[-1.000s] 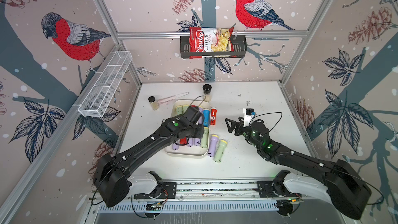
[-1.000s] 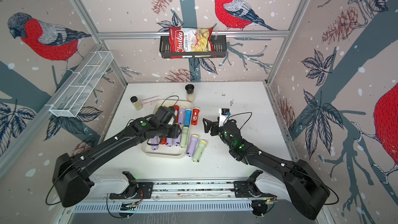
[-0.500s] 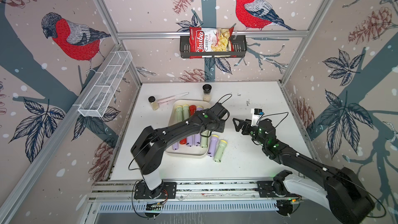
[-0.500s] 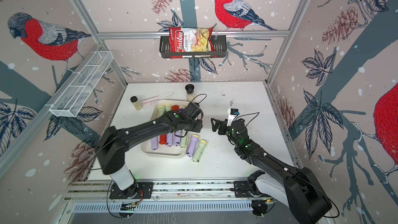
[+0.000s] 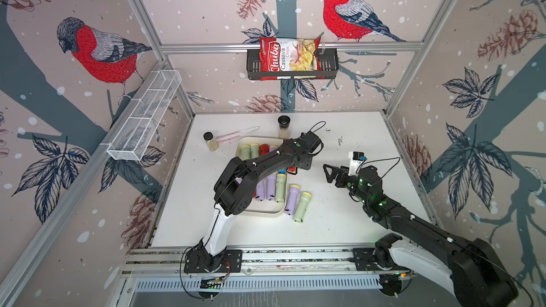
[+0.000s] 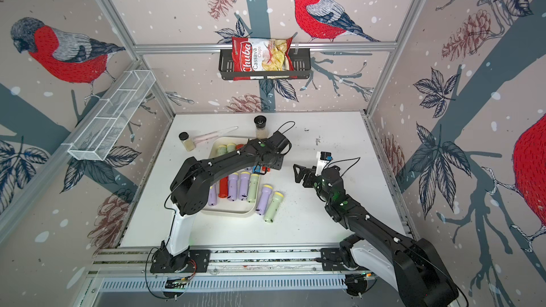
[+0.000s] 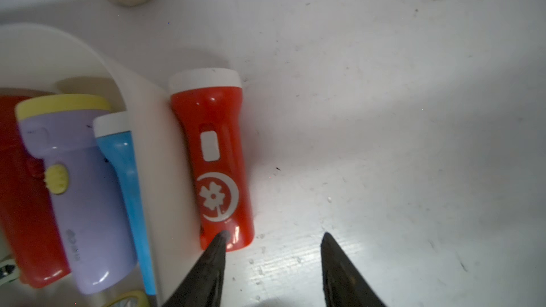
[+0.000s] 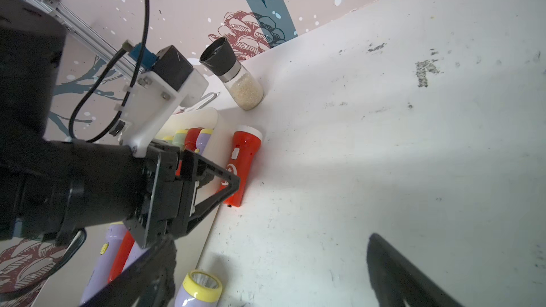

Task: Put the flashlights into the storage boxes
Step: Pick up the flashlight from the center of the board.

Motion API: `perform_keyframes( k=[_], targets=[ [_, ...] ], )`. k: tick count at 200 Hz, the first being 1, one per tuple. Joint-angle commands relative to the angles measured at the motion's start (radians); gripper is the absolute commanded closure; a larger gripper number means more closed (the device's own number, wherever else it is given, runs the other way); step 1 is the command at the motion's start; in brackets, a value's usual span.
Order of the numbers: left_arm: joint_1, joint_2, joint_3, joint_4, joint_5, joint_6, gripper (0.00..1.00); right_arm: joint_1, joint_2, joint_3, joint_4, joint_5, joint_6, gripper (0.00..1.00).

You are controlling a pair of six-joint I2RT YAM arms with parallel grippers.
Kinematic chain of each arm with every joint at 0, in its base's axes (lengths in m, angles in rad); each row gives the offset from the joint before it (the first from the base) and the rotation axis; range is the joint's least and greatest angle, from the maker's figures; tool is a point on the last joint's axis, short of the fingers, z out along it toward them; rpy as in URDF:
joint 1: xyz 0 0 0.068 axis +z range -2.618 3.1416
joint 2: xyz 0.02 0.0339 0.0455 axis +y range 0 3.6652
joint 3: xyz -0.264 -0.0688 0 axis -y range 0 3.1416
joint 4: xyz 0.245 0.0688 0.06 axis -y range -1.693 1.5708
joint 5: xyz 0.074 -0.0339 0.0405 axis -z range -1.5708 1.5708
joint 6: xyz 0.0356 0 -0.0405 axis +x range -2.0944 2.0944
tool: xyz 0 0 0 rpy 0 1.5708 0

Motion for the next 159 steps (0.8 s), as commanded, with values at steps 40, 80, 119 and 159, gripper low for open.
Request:
perform_keyframes(
  k=[40,80,119,159],
  targets=[
    [0.004,0.106,0.126,-0.136,-0.196,-0.002,0.46,-0.023,-0.001,-0.006,-0.007,0.005,-0.018,0.00],
    [0.010,0.122,0.128,-0.118,-0.196,-0.003,0.45,-0.026,-0.001,-0.009,-0.007,-0.002,-0.021,0.00],
    [0.018,0.151,0.141,-0.117,-0.224,-0.005,0.44,-0.032,-0.004,-0.007,-0.025,0.000,-0.036,0.00],
    [0.031,0.194,0.167,-0.106,-0.192,-0.002,0.44,-0.036,-0.013,-0.002,-0.036,-0.001,-0.040,0.00]
  ],
)
